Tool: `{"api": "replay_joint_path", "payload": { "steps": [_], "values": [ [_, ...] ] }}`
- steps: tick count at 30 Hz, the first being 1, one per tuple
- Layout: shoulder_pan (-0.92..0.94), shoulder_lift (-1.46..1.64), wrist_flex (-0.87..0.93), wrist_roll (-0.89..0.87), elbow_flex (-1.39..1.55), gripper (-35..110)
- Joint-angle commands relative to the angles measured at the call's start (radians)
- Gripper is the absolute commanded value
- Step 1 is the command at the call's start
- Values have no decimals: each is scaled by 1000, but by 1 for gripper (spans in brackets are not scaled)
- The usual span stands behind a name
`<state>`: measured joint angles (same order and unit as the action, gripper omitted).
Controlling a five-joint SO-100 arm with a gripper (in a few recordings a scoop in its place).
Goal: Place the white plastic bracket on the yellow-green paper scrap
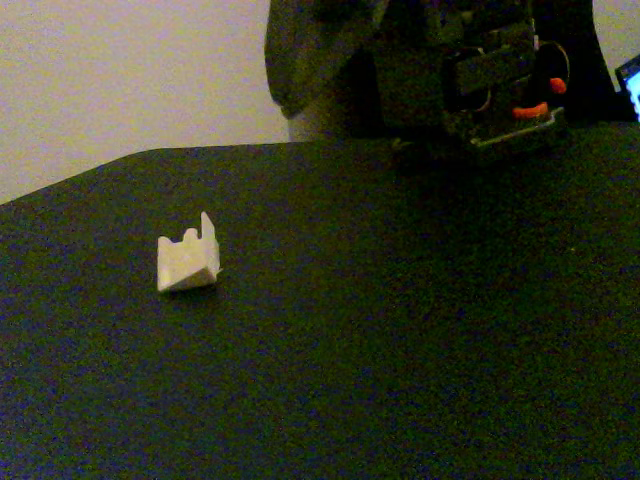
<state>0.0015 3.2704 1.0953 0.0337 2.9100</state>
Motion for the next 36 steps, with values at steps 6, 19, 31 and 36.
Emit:
{"api": "replay_joint_path", "payload": {
  "steps": [6, 19, 31, 36],
  "values": [
    [-26, 34, 15, -49, 72, 1],
    [-14, 34, 84, -6, 92, 0],
    [-14, 34, 84, -9, 91, 0],
    [-14, 34, 84, -9, 91, 0]
  ]
}}
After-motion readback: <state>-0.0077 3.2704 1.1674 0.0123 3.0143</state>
